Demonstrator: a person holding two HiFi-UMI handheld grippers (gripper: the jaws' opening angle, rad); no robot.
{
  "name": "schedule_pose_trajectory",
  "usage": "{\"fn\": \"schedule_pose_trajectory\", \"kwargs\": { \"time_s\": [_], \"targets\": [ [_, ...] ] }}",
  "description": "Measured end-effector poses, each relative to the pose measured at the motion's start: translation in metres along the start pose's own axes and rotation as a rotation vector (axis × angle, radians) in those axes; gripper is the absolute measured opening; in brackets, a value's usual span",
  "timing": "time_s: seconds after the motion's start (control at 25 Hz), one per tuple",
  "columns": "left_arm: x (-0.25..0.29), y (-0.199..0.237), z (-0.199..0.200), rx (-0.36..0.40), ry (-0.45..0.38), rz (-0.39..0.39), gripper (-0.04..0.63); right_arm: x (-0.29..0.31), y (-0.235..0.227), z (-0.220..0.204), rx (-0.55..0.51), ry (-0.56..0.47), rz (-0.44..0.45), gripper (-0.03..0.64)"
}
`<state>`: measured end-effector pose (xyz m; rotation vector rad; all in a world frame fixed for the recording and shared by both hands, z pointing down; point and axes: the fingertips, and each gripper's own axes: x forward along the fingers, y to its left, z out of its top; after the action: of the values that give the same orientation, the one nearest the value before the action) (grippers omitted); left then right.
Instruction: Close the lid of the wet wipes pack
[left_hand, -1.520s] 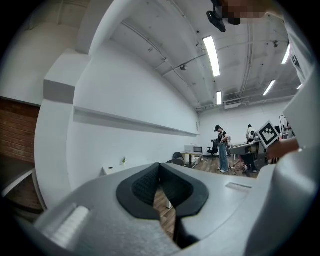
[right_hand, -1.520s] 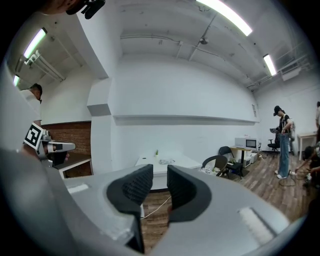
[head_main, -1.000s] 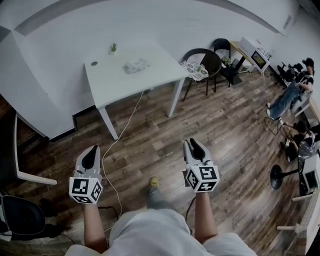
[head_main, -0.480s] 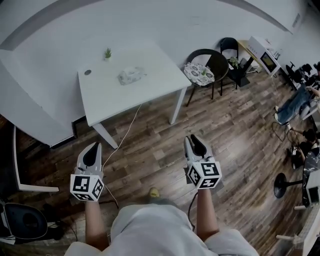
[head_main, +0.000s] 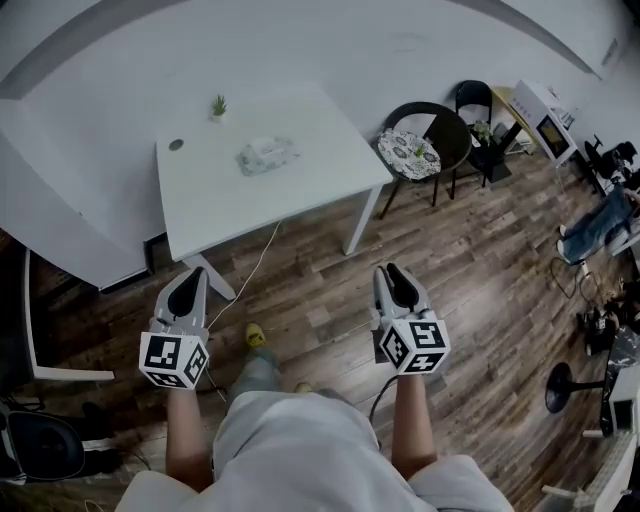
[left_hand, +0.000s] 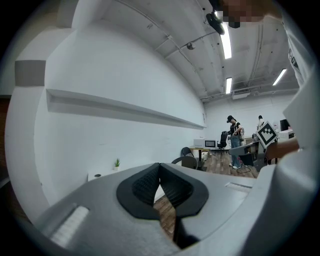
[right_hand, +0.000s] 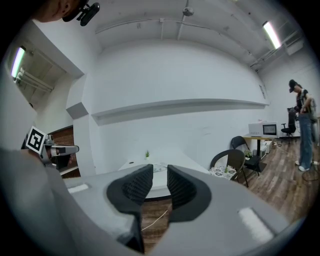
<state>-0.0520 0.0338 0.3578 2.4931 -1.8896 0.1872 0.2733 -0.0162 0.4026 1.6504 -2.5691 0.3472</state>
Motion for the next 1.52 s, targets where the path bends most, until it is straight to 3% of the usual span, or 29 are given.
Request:
{"fn": "schedule_pose_trajectory", "kwargs": {
  "time_s": [0.36, 0.76, 1.04, 1.52],
  "targets": [
    [0.085, 0.055, -0.012, -0.034, -0.003, -0.027, 0.0, 0.087, -0.01, 0.007, -0.004, 0.014, -0.038, 0.095],
    [0.214, 0.154, -0.012, -0.049, 0.037, -0.087, 0.0, 0.248, 0.003, 0.043, -0.005, 0.037, -0.059, 0.095],
    [0.295, 0.218, -0.028, -0.074, 0.079, -0.135, 0.0, 0.347, 0.014, 0.047, 0.008, 0.067, -0.075, 0.095],
    [0.338, 0.247, -0.037, -0.146, 0.078, -0.159, 0.0, 0.402, 0.019, 0.059, -0.047, 0.111, -0.069, 0.095]
  ]
}}
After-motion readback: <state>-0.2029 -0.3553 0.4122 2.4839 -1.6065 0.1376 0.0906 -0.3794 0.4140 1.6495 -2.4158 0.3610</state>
